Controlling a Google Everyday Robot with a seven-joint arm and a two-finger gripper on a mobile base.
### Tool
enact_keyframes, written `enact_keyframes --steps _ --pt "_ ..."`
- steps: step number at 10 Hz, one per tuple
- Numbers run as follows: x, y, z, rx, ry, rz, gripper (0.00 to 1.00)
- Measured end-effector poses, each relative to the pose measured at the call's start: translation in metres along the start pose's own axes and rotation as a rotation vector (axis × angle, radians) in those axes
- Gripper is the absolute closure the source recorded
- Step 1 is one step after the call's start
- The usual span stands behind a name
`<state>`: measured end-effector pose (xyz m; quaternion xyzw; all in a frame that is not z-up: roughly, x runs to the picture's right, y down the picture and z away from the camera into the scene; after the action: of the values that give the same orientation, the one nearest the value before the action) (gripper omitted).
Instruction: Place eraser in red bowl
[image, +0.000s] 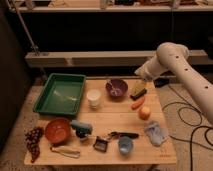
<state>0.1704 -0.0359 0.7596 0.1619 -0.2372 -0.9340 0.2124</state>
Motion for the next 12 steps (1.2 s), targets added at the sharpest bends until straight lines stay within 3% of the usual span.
enact_keyframes --steps 2,3,5,7,9,12 --pt "-0.005 0.012 0.0 -0.05 -0.057 0.083 0.2" --pt "-0.013 0.029 -0.003 -0.119 -0.097 0.231 0.2" --pt "-0.03 0.051 -0.009 -0.208 -0.133 0.444 0.2" --pt "-0.04 0.08 -0.002 -0.25 -0.145 0.634 0.2" --pt "-0.046 0.092 0.0 -0.262 -0.144 0.697 0.2" --pt "-0.048 0.09 0.002 -0.262 -0.149 0.7 0.2"
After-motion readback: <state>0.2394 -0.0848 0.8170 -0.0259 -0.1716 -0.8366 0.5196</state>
